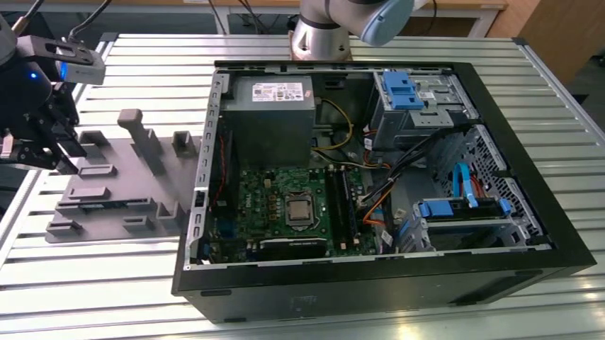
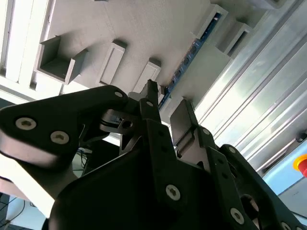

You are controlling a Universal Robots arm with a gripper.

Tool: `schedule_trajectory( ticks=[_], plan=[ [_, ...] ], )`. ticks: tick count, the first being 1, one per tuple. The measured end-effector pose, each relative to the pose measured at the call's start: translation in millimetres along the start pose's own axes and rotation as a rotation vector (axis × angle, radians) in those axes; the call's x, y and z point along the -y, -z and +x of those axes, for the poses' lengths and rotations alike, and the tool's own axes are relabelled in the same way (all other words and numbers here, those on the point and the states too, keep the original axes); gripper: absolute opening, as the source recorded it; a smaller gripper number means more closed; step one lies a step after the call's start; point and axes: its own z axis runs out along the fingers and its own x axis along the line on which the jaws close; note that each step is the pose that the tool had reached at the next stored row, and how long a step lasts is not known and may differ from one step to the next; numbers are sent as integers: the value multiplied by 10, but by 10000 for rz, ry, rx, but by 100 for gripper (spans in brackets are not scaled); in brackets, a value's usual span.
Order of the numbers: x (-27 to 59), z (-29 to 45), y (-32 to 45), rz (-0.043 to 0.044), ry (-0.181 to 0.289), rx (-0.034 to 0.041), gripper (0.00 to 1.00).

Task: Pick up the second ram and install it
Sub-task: 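Pick up the second ram and move it above second insertion slot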

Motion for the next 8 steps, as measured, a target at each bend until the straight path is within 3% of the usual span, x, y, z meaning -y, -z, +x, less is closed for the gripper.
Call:
schedule_trajectory(
  ticks=[1, 8],
  plan=[
    [-1, 0, 48, 0, 0, 0, 38],
    [-2, 0, 79, 0, 0, 0, 38]
  ],
)
